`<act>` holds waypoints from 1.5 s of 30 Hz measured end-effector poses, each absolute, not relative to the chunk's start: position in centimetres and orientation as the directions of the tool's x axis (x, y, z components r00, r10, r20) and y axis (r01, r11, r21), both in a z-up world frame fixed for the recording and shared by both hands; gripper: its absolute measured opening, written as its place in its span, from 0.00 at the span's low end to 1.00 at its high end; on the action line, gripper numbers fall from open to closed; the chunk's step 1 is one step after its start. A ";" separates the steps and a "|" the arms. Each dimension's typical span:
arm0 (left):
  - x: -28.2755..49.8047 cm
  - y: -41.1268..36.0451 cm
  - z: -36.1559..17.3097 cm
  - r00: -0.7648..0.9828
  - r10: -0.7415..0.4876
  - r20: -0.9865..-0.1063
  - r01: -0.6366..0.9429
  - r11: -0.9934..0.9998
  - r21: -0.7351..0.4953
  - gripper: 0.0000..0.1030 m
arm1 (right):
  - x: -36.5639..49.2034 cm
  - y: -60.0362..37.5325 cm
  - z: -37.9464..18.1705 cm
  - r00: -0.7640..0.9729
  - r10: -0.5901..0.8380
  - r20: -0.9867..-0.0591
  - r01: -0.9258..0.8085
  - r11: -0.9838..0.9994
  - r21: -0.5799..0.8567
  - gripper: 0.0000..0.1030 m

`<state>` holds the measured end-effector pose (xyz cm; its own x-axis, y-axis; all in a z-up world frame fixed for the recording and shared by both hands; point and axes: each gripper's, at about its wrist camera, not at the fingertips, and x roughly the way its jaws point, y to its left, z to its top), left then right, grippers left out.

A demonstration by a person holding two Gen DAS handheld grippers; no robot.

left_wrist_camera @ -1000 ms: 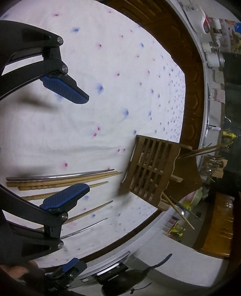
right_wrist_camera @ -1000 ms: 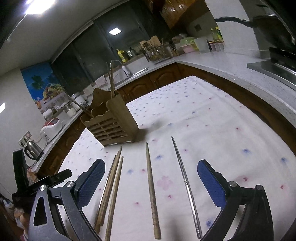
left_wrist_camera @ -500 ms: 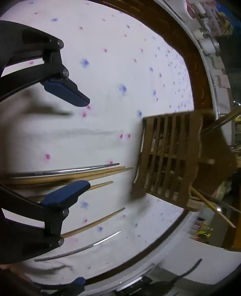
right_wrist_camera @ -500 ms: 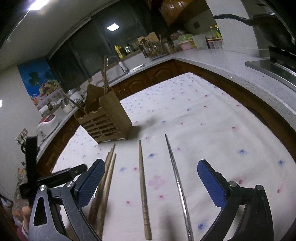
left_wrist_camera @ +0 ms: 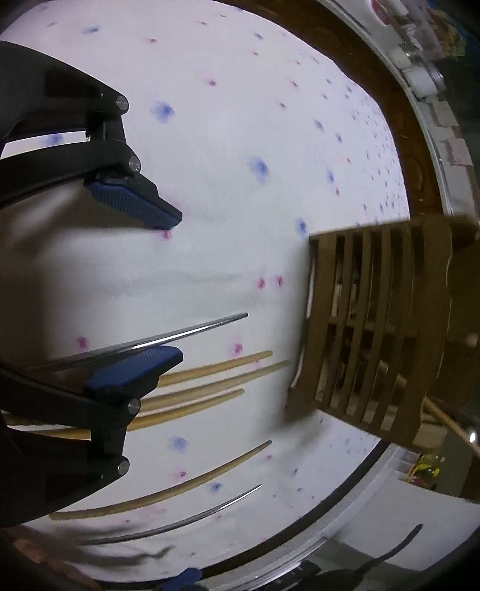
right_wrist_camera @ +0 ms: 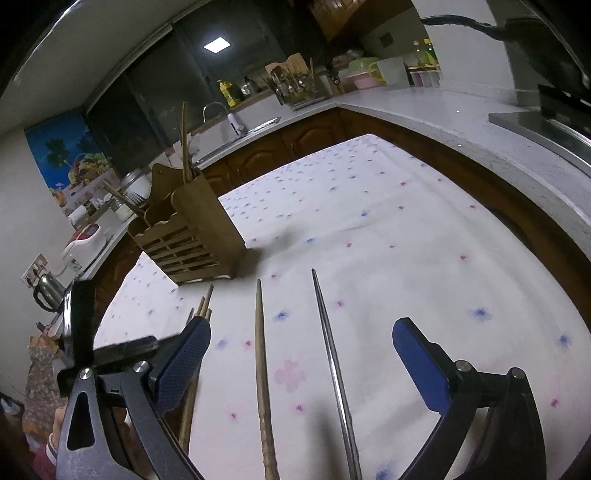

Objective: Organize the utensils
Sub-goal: 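Move both open tools back down to the remaining chopsticks, then grasp a metal chopstick with the left tool while the right tool grasps another metal chopstick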

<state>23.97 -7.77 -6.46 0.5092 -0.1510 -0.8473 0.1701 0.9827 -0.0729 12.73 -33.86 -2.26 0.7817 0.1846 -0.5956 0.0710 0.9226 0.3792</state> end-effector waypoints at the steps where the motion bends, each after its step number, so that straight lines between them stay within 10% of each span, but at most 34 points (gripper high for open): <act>1: 24.0 -7.4 -6.4 0.505 -0.173 -0.846 0.162 0.981 -0.104 0.66 | 13.1 -33.8 -2.2 0.781 0.188 -0.596 0.064 0.925 0.375 0.96; 9: 26.0 -8.7 -6.3 0.481 -0.182 -0.857 0.160 0.980 -0.119 0.49 | 16.0 -33.9 -2.5 0.759 0.154 -0.632 0.059 0.951 0.302 0.80; 13: 26.2 -10.0 -6.3 0.501 -0.123 -0.857 0.175 0.984 -0.039 0.47 | 18.6 -34.0 -3.7 0.712 0.128 -0.690 0.067 0.966 0.248 0.50; 19: 25.7 -11.5 -6.4 0.518 -0.103 -0.849 0.213 0.977 0.011 0.46 | 22.5 -32.6 -5.9 0.619 0.089 -0.780 0.016 0.992 0.125 0.31; 28: 25.3 -11.6 -6.3 0.523 -0.182 -0.833 0.275 0.961 -0.037 0.06 | 23.7 -29.8 -6.5 0.586 0.046 -0.809 -0.084 0.996 -0.005 0.06; 41: 22.3 -7.4 -2.6 0.534 -0.331 -0.778 0.231 0.942 -0.242 0.01 | 18.1 -29.8 -0.6 0.689 0.244 -0.682 -0.079 0.961 0.265 0.04; 45: 24.0 -7.7 -3.8 0.473 -0.330 -0.817 0.236 0.941 -0.244 0.18 | 17.8 -29.3 -0.2 0.691 0.232 -0.685 -0.078 0.966 0.248 0.04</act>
